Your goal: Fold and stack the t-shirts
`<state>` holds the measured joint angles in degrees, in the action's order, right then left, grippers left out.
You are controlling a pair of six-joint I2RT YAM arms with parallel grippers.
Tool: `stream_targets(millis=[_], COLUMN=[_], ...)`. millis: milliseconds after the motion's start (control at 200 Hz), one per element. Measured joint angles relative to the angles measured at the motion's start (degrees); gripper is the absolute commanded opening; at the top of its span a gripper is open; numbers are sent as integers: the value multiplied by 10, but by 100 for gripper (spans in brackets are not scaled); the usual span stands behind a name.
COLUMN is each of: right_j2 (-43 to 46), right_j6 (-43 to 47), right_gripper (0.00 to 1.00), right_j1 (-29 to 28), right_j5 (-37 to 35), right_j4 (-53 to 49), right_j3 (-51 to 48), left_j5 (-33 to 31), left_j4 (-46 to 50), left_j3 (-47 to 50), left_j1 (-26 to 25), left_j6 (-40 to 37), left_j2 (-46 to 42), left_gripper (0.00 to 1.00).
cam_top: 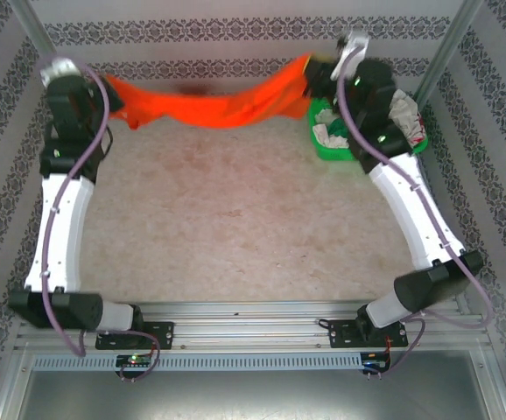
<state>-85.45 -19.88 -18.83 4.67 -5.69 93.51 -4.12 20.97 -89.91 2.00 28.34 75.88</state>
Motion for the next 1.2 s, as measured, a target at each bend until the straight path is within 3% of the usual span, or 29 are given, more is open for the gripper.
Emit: stream_targets(millis=[225, 475, 829, 1064, 1109, 1149, 1199], right_j2=[55, 62, 41, 80, 91, 100, 104], right_j6=[-68, -154, -242, -254, -252, -251, -248], right_gripper=[0, 0, 0, 0, 0, 0, 14], right_j1=[-1, -15, -88, -63, -52, -42, -35], right_j5=[12, 7, -54, -94, -95, -95, -93], right_j4=[27, 56, 48, 4, -1, -3, -5], right_j3=[-388, -563, -610, -627, -628, -628, -628], left_j5=[19, 44, 43, 37, 37, 37, 38], left_j4=[-49, -69, -5, 105, 127, 145, 167], left_j3=[396, 630, 657, 637, 630, 626, 624], left_j1=[0, 0, 0, 0, 0, 0, 0], left_j6=[67, 171, 223, 252, 263, 272, 286], left_j2=[-156, -189, -259, -309, -315, -319, -325], left_gripper=[0, 0, 0, 0, 4, 15, 26])
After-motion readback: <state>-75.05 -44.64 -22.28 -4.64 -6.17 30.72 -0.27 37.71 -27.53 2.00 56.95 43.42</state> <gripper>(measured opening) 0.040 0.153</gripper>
